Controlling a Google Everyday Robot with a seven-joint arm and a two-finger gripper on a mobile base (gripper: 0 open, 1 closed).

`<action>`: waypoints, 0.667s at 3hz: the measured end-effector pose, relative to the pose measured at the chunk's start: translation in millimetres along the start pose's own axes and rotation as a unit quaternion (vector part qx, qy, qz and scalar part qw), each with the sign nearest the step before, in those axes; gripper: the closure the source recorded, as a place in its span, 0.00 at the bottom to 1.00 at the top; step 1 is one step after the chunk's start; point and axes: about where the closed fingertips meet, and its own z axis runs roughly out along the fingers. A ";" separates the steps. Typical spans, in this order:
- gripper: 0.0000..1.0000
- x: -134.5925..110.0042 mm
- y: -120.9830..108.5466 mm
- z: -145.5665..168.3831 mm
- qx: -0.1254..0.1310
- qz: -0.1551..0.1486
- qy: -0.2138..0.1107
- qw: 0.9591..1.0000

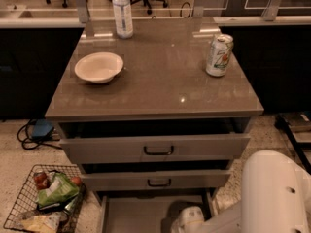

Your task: Open bottom drawer

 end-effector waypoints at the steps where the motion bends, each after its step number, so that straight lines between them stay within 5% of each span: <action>1: 1.00 0.0 0.0 0.0 0.000 0.000 0.000 1.000; 2: 1.00 0.0 0.0 0.0 0.000 0.000 0.000 1.000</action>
Offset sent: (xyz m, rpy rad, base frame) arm -0.0046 0.0078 -0.0052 0.0190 0.1808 0.0310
